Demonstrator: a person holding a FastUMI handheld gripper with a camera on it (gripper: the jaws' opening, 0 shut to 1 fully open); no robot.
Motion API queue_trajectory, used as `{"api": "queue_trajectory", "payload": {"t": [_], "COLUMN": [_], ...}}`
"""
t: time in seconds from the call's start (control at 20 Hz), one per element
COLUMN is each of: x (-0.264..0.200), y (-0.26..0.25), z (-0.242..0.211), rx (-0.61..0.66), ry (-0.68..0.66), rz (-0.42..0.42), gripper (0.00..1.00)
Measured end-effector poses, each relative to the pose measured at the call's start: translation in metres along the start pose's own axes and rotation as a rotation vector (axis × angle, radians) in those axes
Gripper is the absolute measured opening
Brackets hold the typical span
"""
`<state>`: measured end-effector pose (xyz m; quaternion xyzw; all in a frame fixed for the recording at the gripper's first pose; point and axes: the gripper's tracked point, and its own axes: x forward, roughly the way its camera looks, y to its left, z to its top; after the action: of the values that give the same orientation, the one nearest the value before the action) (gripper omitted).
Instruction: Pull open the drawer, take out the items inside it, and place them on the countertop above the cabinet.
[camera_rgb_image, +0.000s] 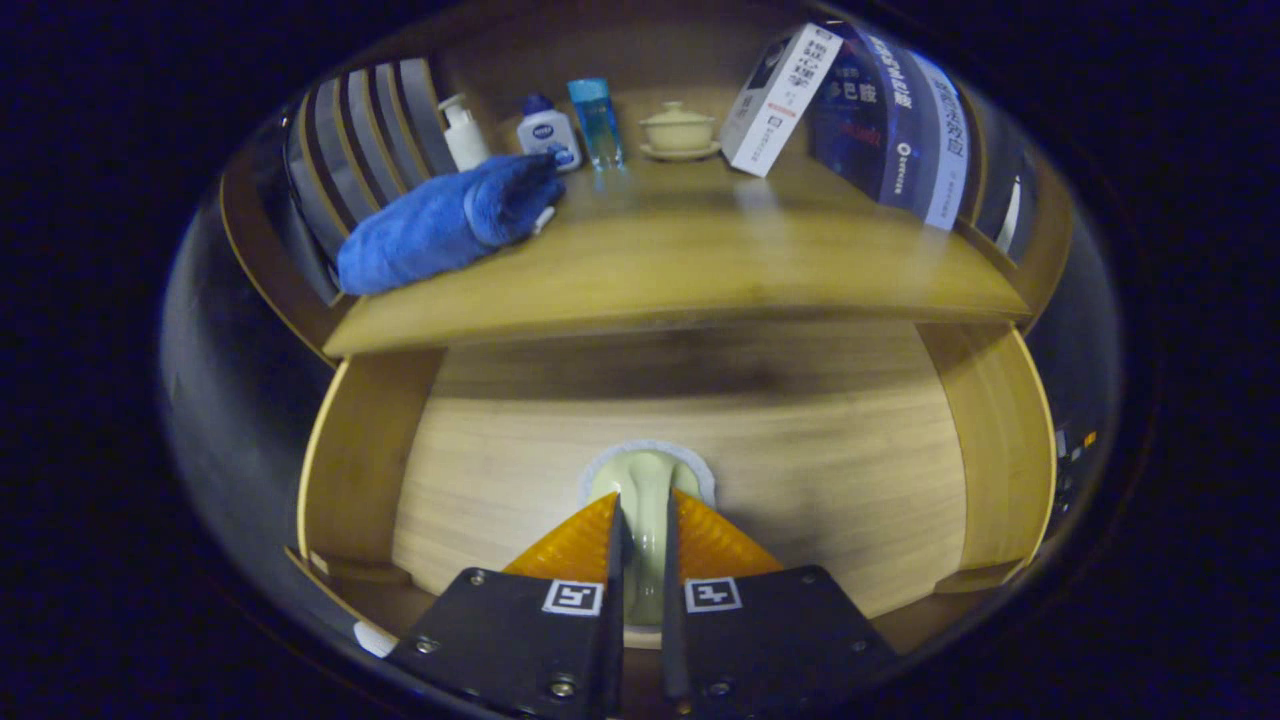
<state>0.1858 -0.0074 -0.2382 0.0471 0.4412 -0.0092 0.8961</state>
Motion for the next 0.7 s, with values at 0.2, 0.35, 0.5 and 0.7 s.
{"api": "queue_trajectory", "payload": {"t": [0.2,0.35,0.5,0.7], "x": [-0.036,-0.068,-0.100,-0.123], "y": [0.003,0.005,0.011,0.014], "z": [0.030,0.057,0.092,0.138], "rx": [0.010,-0.018,-0.049,-0.027], "ry": [-0.126,-0.275,-0.431,-0.630], "rz": [0.017,0.005,0.002,-0.003], "gripper": [0.15,0.16,0.16,0.15]}}
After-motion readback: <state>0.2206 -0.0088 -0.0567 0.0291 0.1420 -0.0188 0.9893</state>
